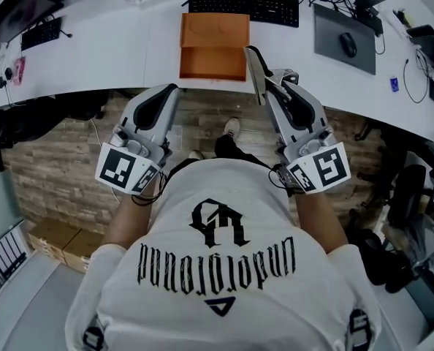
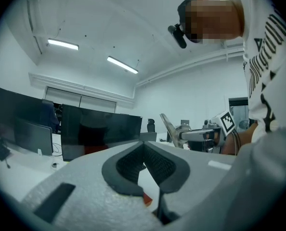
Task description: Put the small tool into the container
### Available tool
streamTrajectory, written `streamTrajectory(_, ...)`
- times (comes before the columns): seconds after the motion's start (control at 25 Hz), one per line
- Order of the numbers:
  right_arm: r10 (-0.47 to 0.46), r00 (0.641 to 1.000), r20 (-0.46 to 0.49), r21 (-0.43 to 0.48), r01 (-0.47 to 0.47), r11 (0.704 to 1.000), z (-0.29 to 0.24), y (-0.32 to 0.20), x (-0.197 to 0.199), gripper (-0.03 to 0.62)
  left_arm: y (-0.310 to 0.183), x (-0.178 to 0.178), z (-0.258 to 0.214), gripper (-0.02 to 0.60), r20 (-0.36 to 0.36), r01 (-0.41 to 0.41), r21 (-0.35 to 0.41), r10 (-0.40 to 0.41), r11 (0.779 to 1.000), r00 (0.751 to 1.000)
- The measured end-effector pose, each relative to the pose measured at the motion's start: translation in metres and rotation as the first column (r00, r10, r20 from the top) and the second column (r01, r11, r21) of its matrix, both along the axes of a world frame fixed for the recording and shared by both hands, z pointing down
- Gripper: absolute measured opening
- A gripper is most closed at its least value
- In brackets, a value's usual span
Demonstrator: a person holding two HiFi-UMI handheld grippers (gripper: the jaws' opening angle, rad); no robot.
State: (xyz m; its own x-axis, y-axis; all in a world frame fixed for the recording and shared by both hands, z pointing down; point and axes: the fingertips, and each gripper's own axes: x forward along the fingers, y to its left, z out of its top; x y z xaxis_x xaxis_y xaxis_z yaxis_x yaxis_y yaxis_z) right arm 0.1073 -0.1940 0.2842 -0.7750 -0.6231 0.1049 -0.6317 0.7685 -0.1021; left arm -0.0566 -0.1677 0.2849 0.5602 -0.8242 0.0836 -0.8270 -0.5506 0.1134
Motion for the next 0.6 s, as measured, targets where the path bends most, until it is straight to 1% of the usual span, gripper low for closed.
streamTrajectory(0.2, -0.037, 0.999, -0.010, 0.011, 0.037, 0.999, 0.000, -0.019, 0.009, 0.089, -0.010, -0.003, 0.002, 0.014, 0.011, 0.052, 0.002, -0.052, 0.999, 0.999)
streamTrajectory(0.32, -0.048, 0.999, -0.005, -0.006, 0.048, 0.999, 0.005, -0.028, 0.010, 0.089, -0.013, -0.007, 0.006, 0.014, 0.008, 0.080, -0.007, -0.080, 0.997, 0.997)
streamTrajectory(0.48, -0.055, 0.998, -0.010, -0.027, 0.054, 0.998, 0.011, -0.039, 0.006, 0.089, -0.022, -0.015, 0.015, 0.014, 0.002, 0.091, -0.031, -0.091, 0.995, 0.996)
streamTrajectory(0.6, -0.065, 0.998, -0.023, -0.030, 0.064, 0.998, 0.014, -0.049, -0.002, 0.089, -0.030, -0.018, 0.023, 0.014, 0.011, 0.080, -0.037, -0.080, 0.996, 0.997)
